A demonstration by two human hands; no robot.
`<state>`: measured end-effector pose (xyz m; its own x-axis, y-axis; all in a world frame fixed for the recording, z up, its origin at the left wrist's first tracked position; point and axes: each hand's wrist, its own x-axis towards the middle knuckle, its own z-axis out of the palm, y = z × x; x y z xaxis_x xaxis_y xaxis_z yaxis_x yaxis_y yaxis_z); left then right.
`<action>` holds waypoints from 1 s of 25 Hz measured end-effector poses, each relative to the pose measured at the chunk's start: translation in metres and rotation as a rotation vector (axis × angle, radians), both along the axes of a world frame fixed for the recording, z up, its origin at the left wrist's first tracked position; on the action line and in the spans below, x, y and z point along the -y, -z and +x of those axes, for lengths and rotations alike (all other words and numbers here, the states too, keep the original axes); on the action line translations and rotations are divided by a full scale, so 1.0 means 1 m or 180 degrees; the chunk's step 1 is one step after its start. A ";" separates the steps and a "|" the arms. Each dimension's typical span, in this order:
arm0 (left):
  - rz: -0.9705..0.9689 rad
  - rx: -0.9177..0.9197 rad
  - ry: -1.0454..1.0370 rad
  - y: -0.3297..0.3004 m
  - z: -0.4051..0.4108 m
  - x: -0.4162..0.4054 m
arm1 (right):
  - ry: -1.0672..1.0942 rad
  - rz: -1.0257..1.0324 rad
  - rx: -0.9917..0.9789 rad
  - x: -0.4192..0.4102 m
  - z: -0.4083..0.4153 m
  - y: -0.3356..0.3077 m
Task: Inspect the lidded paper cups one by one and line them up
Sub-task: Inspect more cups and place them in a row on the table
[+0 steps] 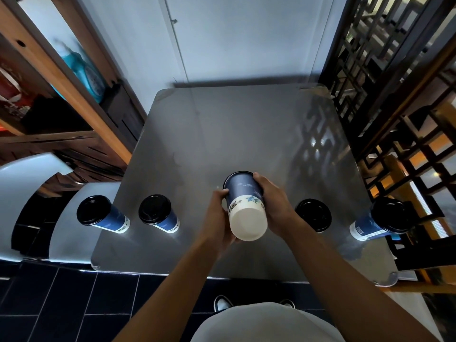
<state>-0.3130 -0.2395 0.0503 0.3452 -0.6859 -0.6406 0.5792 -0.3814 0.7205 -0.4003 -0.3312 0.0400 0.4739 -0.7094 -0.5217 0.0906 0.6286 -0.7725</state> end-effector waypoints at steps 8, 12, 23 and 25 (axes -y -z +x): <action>0.0201 0.0168 -0.0010 0.003 0.002 0.002 | -0.0072 -0.0219 -0.0071 0.002 -0.002 -0.001; -0.0085 0.0248 -0.0112 -0.003 0.002 0.002 | -0.0168 -0.0384 -0.0132 0.001 0.000 0.000; -0.0304 -0.0529 -0.0444 -0.009 0.000 -0.003 | 0.0049 -0.0169 -0.0080 0.001 -0.001 0.012; -0.0228 -0.0465 -0.0485 -0.007 -0.001 -0.002 | 0.0059 -0.0161 -0.0121 0.003 -0.001 0.013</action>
